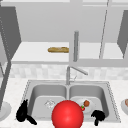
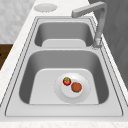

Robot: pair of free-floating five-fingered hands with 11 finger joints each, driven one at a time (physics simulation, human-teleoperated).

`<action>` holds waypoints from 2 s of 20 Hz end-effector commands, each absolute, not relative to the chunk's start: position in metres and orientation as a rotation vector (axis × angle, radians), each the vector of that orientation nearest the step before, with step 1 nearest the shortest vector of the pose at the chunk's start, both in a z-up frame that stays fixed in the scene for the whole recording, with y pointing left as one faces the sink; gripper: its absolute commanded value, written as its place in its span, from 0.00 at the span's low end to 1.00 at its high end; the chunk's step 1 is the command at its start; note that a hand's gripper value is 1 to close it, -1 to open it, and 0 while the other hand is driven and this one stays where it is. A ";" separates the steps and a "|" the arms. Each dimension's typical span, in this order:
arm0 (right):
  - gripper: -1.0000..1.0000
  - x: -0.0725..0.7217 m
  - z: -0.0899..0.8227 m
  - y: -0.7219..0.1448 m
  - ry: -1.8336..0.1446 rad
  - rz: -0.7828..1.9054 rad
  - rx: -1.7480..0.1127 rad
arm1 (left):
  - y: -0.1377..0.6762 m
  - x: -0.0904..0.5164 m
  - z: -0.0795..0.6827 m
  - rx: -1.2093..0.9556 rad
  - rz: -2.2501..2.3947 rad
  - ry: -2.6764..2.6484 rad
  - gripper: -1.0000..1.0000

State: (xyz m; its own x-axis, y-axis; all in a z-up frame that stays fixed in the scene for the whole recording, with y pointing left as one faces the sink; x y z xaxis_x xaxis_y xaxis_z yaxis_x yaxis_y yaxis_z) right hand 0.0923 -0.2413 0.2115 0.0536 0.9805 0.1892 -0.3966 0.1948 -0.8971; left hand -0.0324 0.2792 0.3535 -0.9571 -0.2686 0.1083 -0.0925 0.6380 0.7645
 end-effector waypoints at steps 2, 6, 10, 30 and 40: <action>0.50 0.092 0.212 -0.241 -0.982 1.223 -0.773 | 0.274 -0.032 0.353 0.287 -1.383 -2.534 0.00; 0.50 0.092 0.212 -0.241 -0.982 1.223 -0.773 | 0.271 -0.032 0.353 0.289 -1.413 -2.517 0.00; 0.50 0.092 0.212 -0.241 -0.982 1.223 -0.773 | 0.267 -0.033 0.352 0.293 -1.442 -2.500 0.00; 0.50 0.092 0.212 -0.241 -0.982 1.223 -0.773 | 0.250 -0.033 0.350 0.310 -1.580 -2.412 0.00; 0.50 0.092 0.212 -0.241 -0.982 1.223 -0.773 | 0.243 -0.026 0.348 0.327 -1.655 -2.371 0.00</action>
